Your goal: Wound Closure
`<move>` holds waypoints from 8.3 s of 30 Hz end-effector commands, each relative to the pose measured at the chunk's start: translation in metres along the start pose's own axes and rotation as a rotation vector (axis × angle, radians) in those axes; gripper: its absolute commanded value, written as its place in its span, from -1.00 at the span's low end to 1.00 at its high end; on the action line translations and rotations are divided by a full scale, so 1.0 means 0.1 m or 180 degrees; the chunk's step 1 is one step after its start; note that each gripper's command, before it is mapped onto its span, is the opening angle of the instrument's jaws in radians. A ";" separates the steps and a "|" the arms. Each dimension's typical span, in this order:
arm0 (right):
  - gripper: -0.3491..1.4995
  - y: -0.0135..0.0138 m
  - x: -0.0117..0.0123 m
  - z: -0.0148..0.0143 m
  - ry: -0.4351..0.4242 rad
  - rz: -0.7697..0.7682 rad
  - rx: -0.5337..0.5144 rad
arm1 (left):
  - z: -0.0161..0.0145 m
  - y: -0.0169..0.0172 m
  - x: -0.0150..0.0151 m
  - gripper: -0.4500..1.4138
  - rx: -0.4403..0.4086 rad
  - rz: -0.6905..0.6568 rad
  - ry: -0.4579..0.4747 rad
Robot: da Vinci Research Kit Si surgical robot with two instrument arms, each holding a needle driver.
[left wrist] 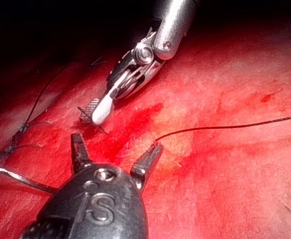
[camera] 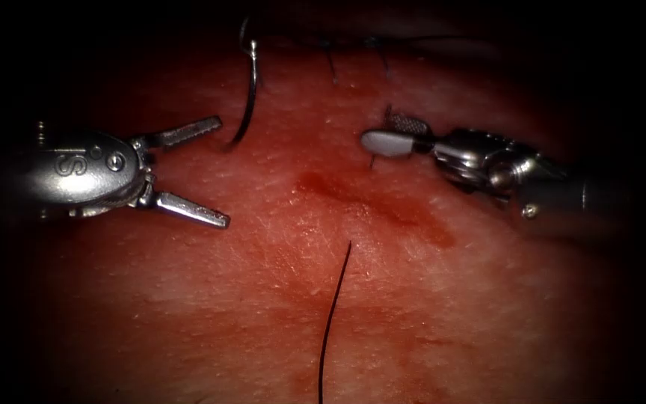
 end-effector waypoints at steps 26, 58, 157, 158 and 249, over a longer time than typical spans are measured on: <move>-1.00 -0.065 0.055 -0.034 0.0702 -0.0580 0.0070 | 0.018 0.012 0.003 -0.35 -0.0130 0.0103 0.0127; 0.73 -0.018 0.090 -0.092 0.0806 -0.0960 -0.0031 | 0.087 0.111 0.005 -0.17 -0.0618 0.1171 -0.0452; -1.00 -0.056 -0.005 -0.014 -0.0572 -0.2514 0.0363 | 0.110 0.155 0.118 0.48 0.0156 0.3158 0.0356; -1.00 -0.054 -0.004 -0.015 -0.0575 -0.2513 0.0372 | 0.110 0.158 0.118 0.50 0.0162 0.3198 0.0351; -1.00 -0.103 0.025 -0.021 0.0536 -0.2487 0.1591 | 0.135 0.040 0.000 -1.00 -0.0439 0.2739 0.0025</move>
